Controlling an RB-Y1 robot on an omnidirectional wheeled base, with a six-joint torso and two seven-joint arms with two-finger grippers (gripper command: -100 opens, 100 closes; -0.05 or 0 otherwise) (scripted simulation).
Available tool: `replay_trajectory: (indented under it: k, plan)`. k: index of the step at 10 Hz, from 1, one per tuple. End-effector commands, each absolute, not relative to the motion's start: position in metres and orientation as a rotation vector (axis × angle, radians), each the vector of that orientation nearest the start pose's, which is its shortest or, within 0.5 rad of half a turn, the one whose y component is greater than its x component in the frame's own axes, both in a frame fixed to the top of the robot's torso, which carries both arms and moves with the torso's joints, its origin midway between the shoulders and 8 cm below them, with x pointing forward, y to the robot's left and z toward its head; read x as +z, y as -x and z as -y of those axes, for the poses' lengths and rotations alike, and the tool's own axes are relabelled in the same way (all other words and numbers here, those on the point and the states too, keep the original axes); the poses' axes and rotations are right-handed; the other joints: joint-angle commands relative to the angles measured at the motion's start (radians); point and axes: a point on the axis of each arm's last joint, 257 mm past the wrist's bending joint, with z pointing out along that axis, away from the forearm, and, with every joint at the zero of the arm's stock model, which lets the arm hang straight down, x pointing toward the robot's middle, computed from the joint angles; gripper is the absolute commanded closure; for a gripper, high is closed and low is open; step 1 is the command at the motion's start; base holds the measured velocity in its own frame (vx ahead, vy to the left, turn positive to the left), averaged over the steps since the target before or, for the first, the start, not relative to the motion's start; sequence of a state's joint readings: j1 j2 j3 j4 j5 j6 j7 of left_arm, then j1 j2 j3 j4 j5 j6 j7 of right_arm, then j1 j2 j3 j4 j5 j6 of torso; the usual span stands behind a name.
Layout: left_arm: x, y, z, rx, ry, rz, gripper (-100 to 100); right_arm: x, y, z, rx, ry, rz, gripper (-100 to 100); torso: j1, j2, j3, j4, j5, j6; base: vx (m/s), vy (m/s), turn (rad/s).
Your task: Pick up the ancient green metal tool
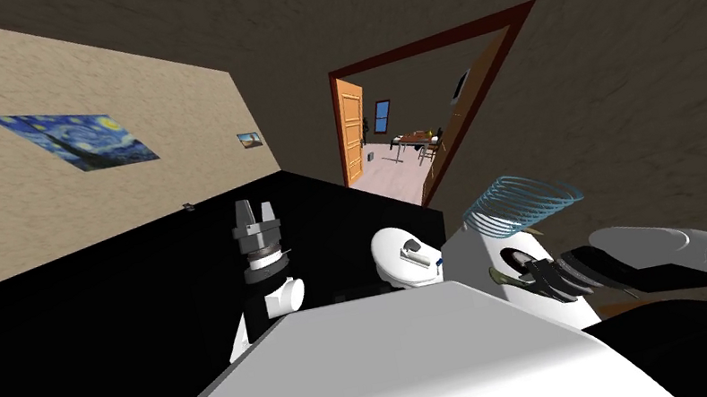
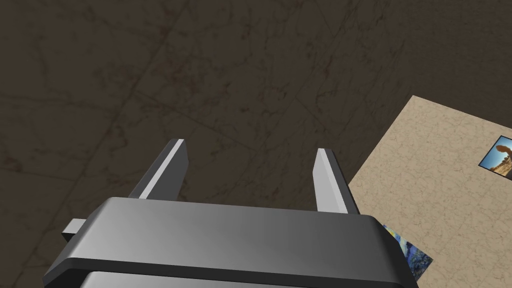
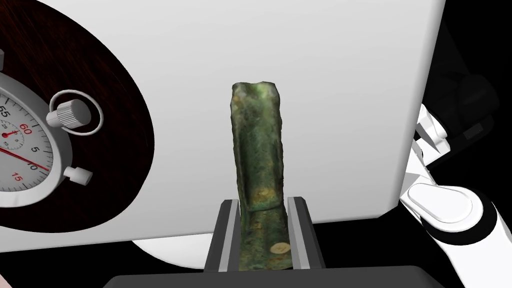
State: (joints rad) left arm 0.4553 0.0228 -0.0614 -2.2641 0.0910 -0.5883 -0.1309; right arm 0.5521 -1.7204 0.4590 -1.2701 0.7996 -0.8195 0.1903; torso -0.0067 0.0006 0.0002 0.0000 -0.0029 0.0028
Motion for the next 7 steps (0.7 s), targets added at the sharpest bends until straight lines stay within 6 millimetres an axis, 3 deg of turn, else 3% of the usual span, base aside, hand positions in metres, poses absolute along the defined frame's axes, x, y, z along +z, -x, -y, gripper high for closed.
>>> replay_trajectory:
  k: [1,2,3,4,6,7]
  plan:
    - [0.047,-0.336,-0.263,-1.335,0.576,-0.526,0,-0.326,-0.108,0.620,0.138,1.312,-2.779,100,0.000,0.000,0.000,0.000,0.000,0.000,0.000,0.000,0.000]
    - [0.047,-0.336,-0.263,-1.335,0.576,-0.526,0,-0.326,-0.108,0.620,0.139,1.313,-2.779,100,0.000,0.000,0.000,0.000,0.000,0.000,0.000,0.000,0.000]
    - [0.047,-0.336,-0.263,-1.335,0.576,-0.526,0,-0.326,-0.108,0.620,0.139,1.313,-2.779,0,-0.001,0.000,0.000,0.000,0.000,0.000,0.000,0.000,0.000]
    - [0.047,-0.336,-0.263,-1.335,0.576,-0.526,0,-0.312,-0.120,0.621,0.140,1.329,-2.768,100,-0.001,0.000,0.000,0.000,0.000,0.000,-0.022,-0.021,-0.133]
    - [0.047,-0.336,-0.263,-1.335,0.576,-0.526,0,-0.312,-0.122,0.621,0.137,1.329,-2.768,100,-0.002,0.002,0.001,0.000,0.000,0.001,-0.024,-0.022,-0.053]
    - [0.047,-0.336,-0.263,-1.335,0.576,-0.526,0,-0.311,-0.122,0.621,0.138,1.331,-2.767,0,-0.002,0.001,0.001,0.000,0.000,0.000,0.000,0.000,0.000]
